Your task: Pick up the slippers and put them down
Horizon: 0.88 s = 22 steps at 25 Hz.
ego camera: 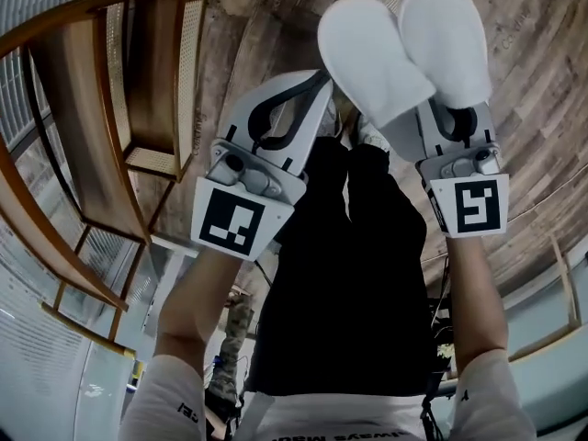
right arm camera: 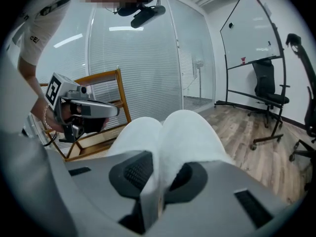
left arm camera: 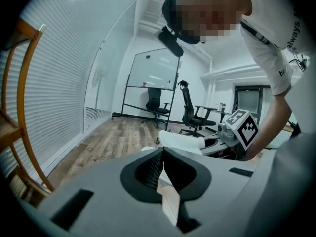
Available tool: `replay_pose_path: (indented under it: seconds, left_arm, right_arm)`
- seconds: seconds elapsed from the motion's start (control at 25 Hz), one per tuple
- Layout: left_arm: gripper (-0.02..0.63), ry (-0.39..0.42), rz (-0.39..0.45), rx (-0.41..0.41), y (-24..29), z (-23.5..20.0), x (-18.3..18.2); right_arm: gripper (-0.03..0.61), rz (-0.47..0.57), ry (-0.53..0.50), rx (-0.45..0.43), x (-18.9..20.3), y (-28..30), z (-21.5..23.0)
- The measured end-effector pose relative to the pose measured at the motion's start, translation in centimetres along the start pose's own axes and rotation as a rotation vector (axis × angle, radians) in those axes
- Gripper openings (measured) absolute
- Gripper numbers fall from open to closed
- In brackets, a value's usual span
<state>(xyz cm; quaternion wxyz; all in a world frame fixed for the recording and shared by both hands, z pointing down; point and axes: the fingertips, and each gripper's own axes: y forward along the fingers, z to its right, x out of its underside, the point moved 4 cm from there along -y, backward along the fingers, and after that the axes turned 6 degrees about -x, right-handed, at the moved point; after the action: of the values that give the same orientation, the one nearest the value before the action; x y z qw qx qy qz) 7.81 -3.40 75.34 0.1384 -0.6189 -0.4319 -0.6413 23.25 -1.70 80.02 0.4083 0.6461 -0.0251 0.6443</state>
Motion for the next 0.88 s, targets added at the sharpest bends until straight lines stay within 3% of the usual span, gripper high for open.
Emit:
replay_pose_path:
  seconds: [0.36, 0.88]
  left_arm:
    - [0.012, 0.041, -0.075, 0.038, 5.9, -2.5, 11.5]
    - [0.012, 0.080, -0.122, 0.091, 15.5, -6.2, 25.4]
  right_arm:
    - [0.058, -0.050, -0.049, -0.043, 10.1, 6.6, 2.9]
    - [0.058, -0.144, -0.024, -0.073, 23.1, 17.7, 8.2]
